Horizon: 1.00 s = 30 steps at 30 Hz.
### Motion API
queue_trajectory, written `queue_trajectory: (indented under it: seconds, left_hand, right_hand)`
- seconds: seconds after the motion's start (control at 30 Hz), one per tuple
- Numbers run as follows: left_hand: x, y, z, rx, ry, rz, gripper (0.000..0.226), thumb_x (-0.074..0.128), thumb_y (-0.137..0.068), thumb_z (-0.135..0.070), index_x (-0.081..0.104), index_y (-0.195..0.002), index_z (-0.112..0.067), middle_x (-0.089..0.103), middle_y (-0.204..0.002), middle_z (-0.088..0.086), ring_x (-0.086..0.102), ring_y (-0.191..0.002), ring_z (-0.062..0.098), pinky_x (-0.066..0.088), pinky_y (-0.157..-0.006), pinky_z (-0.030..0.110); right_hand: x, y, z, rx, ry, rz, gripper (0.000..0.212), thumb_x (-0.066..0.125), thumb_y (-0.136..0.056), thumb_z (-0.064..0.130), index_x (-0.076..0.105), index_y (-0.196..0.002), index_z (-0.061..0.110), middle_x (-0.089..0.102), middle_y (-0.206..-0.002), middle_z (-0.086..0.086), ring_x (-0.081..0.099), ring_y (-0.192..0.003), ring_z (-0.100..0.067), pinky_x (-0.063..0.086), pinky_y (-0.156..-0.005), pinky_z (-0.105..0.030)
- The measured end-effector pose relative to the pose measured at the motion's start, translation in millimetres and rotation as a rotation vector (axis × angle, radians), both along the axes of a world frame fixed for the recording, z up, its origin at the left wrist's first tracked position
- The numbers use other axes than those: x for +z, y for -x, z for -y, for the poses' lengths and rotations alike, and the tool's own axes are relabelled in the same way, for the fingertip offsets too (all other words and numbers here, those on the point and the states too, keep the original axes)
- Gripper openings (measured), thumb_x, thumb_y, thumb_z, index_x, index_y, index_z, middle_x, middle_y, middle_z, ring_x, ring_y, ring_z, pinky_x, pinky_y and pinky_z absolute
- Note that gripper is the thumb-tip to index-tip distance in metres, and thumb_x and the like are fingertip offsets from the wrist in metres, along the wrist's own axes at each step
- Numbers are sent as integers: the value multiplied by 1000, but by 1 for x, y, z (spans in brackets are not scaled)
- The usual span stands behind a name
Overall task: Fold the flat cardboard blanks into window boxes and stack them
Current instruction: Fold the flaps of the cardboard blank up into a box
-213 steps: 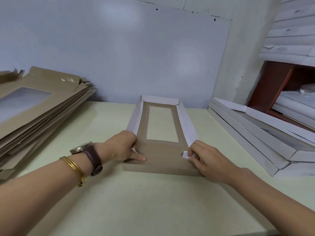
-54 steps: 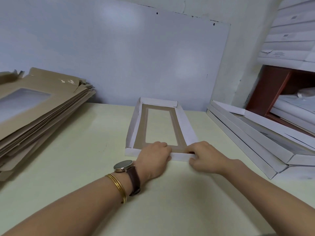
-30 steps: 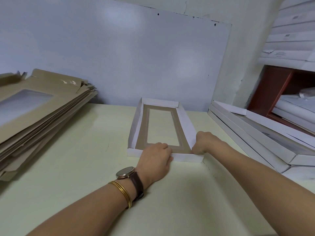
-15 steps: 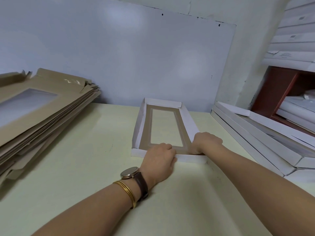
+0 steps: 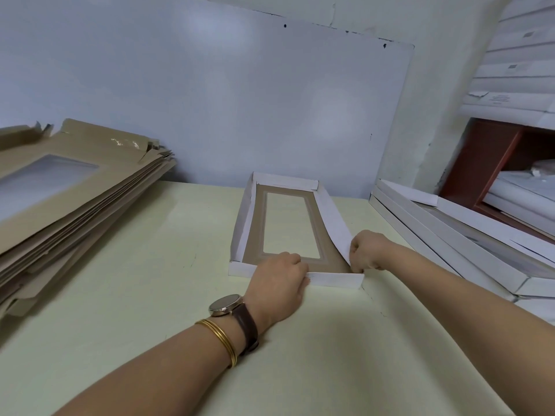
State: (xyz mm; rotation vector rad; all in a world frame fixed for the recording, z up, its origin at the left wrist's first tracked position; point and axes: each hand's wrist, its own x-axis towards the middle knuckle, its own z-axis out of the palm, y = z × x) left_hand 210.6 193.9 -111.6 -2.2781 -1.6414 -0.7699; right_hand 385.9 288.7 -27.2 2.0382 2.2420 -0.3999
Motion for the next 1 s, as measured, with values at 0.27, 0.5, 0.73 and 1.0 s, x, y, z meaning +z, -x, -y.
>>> queue_trajectory:
  seconds: [0.27, 0.5, 0.73, 1.0]
  left_hand:
    - [1, 0, 1, 1, 3, -6, 20, 43, -96, -26, 53, -85, -13, 55, -89, 5, 50, -86, 26, 30, -65, 35]
    - [2, 0, 2, -6, 9, 2, 20, 44, -96, -26, 54, -85, -12, 56, -89, 6, 50, -86, 27, 30, -66, 34]
    - [2, 0, 3, -3, 5, 7, 20, 45, -95, -24, 56, -84, -11, 57, -88, 8, 51, -86, 29, 35, -67, 37]
    - [3, -2, 6, 16, -10, 82, 20, 49, -93, -26, 52, -103, -9, 60, -91, 9, 54, -83, 30, 36, -70, 38]
  right_hand:
    - [-13, -3, -6, 141, -43, 5, 26, 45, -77, 7, 69, -84, 0, 56, -89, -9, 48, -71, -24, 44, -65, -27]
    - [-9, -1, -7, -27, 21, 8, 17, 59, -73, 3, 45, -68, 10, 42, -67, -5, 38, -51, -17, 30, -45, -19]
    - [-22, 11, 5, 126, -193, 116, 12, 47, -83, 15, 54, -74, 19, 41, -87, -1, 32, -96, -27, 33, -78, -33]
    - [-27, 46, 51, 391, -72, -426, 16, 47, -84, 11, 54, -70, 11, 56, -71, 0, 48, -68, -16, 36, -59, -28]
